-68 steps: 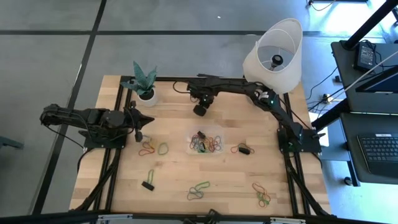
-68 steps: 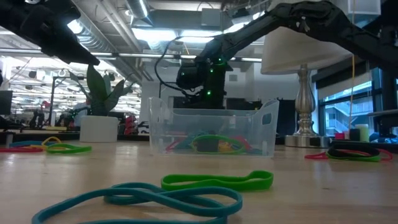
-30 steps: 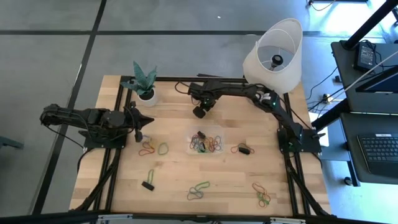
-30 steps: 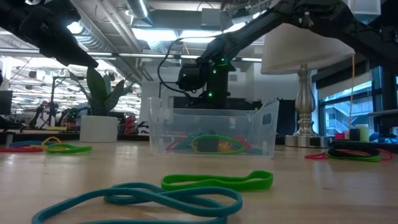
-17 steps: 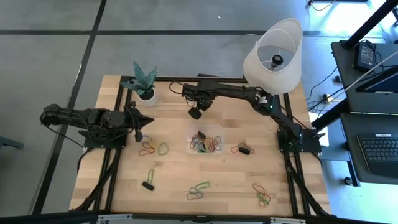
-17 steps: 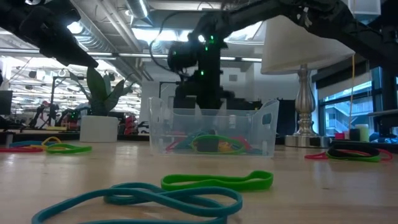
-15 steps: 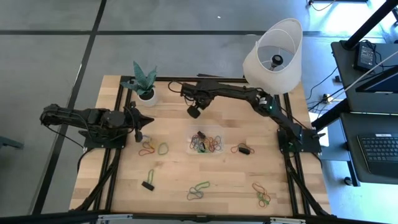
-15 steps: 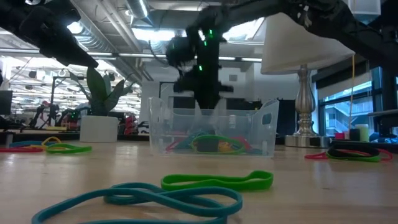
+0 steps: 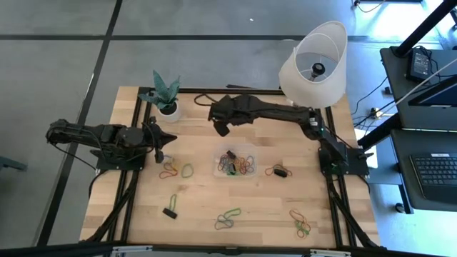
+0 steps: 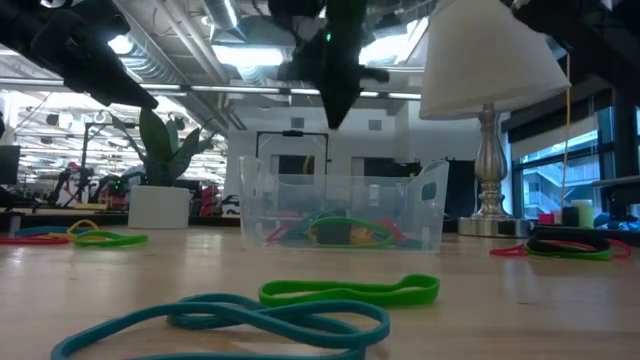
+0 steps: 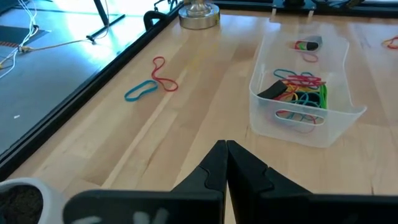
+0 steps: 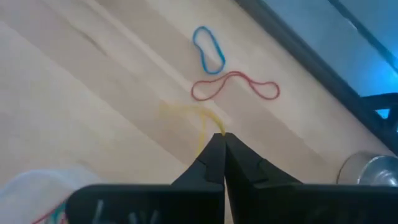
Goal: Pick and place rubber bands into bin
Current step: Put the yellow rubber band into the transparent bin
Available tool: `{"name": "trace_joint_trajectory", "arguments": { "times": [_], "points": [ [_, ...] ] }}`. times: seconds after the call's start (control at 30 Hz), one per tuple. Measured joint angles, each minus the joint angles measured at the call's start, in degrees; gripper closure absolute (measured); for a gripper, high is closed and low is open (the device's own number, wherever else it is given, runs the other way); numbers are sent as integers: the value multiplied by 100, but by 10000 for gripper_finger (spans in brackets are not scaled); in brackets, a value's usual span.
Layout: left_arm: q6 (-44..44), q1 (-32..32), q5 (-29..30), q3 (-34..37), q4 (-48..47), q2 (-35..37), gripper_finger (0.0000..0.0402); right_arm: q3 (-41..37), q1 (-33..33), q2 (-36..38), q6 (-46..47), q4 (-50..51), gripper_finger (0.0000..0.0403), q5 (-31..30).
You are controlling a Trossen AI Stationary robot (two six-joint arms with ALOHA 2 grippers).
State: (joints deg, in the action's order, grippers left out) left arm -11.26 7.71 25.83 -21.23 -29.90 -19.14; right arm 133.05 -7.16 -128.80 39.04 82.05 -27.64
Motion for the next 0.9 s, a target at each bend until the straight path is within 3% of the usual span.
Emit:
{"name": "trace_joint_trajectory", "arguments": {
  "times": [0.23, 0.63, 0.77, 0.9],
  "points": [
    [2, 0, 4, 0, -1, 2, 398, 7, 498, 414, 501, 240, 402, -350],
    [2, 0, 2, 0, 10, 1, 398, 2, 1572, 901, 742, 344, 402, -332],
    [104, 0, 4, 0, 10, 0, 398, -417, 1758, 900, 740, -54, 402, -253],
    [69, 0, 0, 0, 10, 0, 398, -1192, 1833, 908, 714, -726, 402, 305]
  ]
}}
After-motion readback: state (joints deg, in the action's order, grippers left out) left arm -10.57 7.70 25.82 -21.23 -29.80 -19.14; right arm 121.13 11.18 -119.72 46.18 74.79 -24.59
